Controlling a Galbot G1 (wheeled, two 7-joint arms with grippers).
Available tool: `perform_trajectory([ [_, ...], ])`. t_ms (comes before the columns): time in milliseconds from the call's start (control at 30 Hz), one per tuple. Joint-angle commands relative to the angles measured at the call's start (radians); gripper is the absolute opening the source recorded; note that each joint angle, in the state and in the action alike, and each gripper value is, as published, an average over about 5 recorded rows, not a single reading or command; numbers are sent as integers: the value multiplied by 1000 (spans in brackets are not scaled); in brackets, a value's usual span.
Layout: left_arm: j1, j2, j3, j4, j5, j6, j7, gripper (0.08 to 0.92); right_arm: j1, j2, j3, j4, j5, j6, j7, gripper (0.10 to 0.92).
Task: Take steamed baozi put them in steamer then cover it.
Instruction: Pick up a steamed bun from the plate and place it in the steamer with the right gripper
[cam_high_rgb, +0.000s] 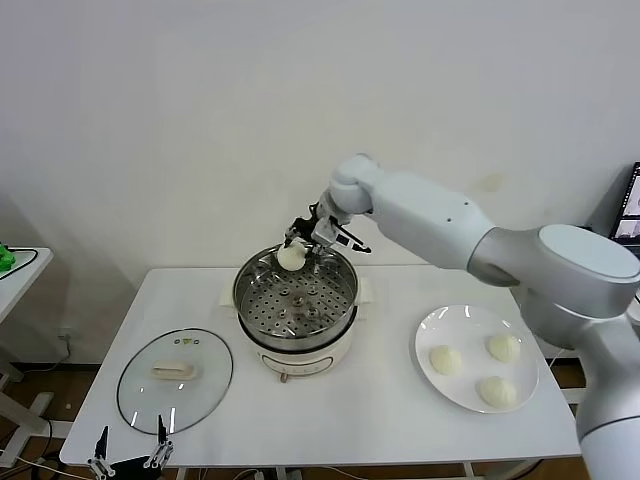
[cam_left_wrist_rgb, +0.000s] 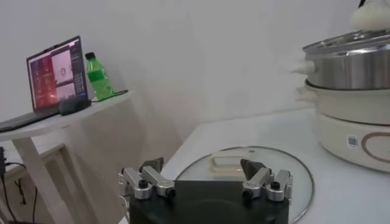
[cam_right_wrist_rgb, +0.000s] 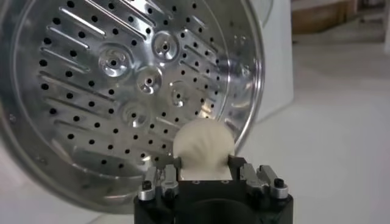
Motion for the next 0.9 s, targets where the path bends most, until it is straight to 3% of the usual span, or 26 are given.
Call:
perform_trajectory([
  [33, 2, 0, -2, -3, -3, -1, 0, 823, -24, 45, -5, -45, -144, 79, 24, 509],
  [900, 11, -3, -5, -13, -12, -14, -6, 823, -66, 110, 44, -160, -270, 133, 70, 510],
])
